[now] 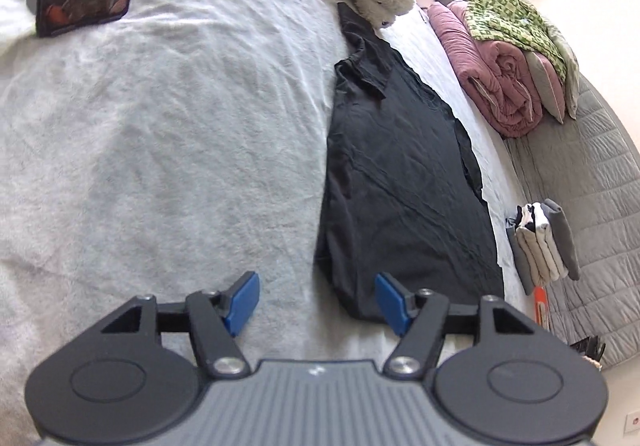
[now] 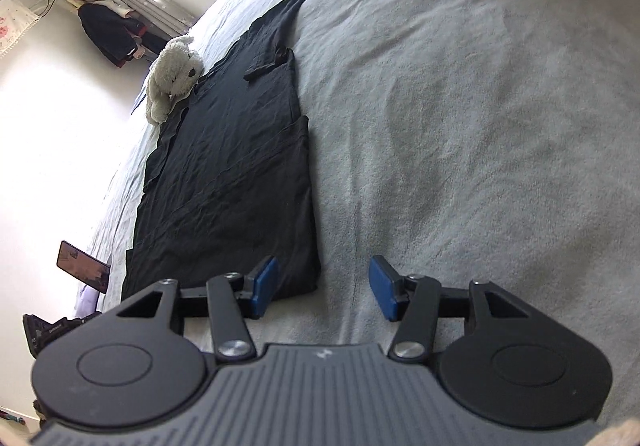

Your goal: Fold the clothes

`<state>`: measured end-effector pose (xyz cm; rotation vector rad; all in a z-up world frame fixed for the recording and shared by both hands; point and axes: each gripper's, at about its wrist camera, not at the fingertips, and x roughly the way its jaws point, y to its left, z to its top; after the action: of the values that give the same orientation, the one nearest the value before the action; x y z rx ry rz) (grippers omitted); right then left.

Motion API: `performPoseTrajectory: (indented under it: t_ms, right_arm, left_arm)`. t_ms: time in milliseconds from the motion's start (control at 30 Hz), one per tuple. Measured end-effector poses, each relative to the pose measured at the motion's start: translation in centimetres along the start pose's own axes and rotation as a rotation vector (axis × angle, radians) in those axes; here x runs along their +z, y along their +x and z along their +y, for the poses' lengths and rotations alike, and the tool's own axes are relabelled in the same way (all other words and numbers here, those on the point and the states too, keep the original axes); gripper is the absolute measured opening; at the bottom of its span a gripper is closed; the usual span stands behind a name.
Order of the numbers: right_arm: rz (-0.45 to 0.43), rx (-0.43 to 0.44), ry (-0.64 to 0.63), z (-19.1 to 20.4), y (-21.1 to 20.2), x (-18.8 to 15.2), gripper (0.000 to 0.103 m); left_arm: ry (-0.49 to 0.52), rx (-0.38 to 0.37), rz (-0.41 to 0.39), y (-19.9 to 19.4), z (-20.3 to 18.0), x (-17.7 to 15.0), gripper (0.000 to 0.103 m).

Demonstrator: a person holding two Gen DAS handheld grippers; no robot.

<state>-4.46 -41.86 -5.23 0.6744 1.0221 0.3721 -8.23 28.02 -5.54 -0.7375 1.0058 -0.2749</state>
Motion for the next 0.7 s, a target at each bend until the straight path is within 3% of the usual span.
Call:
performPoseTrajectory:
  t_ms: [167,367,700]
  right_arm:
    - [0.034,0.058,0.025,-0.5,0.5,0.1,0.055]
    - [0.049,0.085,0.009,0.0,1.3,0.3,0.061]
    - [0.037,0.106,-0.031,0.4,2.2,0.3,0.061]
  left_arm:
    - [-0.061,-0.069,0.024,0.8,0.9,0.2,0.064]
    - [-0.034,-0.113,0.065,2.7,-0.1,0.4,0.064]
    - [0.028,-0.154,0.078,4.5,-1.2,0.0,0.064]
